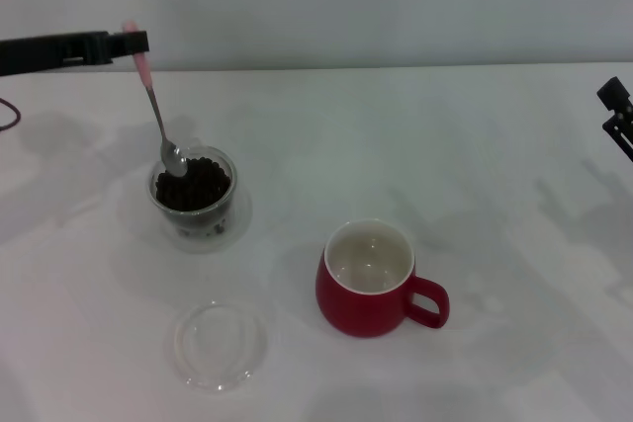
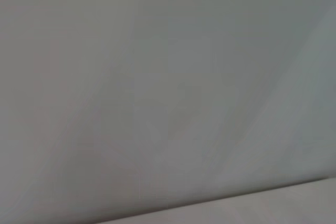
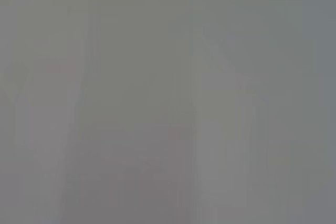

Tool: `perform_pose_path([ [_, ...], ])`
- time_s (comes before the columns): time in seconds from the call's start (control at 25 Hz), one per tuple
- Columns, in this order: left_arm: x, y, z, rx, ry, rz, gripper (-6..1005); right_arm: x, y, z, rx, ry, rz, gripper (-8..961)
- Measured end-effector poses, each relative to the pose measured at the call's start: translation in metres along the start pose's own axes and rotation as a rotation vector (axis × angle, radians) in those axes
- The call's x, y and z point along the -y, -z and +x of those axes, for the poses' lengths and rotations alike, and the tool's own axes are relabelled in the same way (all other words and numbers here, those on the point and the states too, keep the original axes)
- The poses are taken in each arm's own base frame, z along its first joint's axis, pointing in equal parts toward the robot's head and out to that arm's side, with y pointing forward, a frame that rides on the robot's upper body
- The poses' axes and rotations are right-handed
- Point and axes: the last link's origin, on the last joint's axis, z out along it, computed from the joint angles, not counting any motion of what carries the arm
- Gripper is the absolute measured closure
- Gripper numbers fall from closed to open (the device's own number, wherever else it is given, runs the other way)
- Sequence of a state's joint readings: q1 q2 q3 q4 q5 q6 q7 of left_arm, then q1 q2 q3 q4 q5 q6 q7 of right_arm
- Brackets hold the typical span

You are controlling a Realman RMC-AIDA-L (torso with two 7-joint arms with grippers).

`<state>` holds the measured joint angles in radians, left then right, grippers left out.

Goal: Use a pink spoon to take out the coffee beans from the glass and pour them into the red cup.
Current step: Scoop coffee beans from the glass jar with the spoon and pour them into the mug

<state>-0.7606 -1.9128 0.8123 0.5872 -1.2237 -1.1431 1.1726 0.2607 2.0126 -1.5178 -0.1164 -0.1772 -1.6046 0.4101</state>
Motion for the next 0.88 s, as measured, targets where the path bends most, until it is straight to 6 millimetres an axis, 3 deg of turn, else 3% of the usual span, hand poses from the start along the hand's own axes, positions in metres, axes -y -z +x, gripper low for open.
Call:
perform_pose_path([
  [0.36, -0.005, -0.017, -0.018, 0.037, -0.002, 0.032, 867, 0.001, 0.000, 0.001, -0.004, -0.014, 0.006, 145],
  [0.88, 0.001, -0.010, -0.049, -0.016, 0.171, 0.048, 865, 0.001, -0.007, 0.001, -0.004, -0.025, 0.002, 145],
])
